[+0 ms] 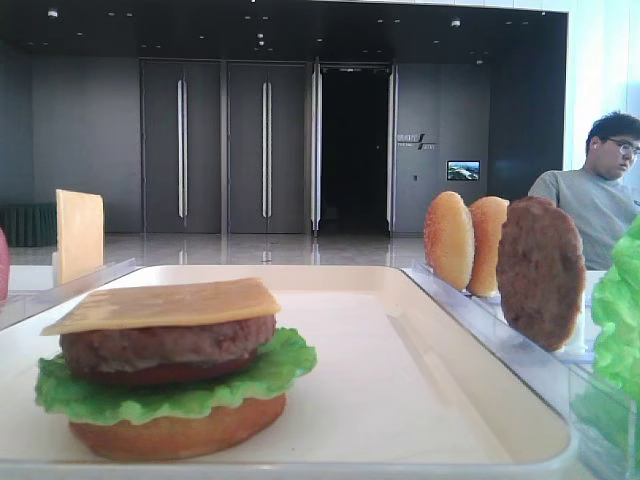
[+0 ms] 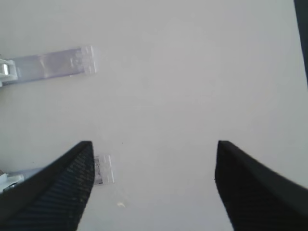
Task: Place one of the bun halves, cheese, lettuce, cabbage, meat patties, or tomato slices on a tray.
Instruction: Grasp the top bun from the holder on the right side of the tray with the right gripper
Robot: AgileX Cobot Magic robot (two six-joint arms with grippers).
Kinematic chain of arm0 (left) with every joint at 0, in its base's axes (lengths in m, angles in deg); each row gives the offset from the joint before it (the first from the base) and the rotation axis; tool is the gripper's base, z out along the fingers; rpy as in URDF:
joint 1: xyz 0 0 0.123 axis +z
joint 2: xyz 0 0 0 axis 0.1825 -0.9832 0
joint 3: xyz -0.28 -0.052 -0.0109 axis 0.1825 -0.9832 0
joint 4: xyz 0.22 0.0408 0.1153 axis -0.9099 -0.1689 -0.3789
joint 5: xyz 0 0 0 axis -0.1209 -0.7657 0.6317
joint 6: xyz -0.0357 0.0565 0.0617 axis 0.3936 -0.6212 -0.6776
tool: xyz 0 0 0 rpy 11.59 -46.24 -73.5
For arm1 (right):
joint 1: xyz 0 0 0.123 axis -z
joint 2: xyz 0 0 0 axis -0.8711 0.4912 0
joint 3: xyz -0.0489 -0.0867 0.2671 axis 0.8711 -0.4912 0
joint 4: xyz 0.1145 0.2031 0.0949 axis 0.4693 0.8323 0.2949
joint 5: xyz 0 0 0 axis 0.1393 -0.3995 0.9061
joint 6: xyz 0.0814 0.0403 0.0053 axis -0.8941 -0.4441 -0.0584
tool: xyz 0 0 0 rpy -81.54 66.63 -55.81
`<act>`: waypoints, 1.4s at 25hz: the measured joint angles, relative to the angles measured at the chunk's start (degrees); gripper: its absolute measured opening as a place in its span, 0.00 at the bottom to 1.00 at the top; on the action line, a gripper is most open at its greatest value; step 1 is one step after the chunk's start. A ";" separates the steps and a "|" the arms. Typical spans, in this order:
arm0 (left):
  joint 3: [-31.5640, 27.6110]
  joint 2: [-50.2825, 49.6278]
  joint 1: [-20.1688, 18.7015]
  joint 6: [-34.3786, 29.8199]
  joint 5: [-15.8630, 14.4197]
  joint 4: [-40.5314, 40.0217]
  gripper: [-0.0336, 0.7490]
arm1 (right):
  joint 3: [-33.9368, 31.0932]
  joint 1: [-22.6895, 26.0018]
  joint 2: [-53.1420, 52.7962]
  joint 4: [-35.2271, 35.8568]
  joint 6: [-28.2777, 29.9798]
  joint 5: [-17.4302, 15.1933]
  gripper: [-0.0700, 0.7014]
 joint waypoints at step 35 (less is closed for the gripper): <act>0.00 0.00 0.00 0.00 0.00 0.05 0.65 | 11.76 -14.41 15.23 -1.33 -7.67 -0.34 0.77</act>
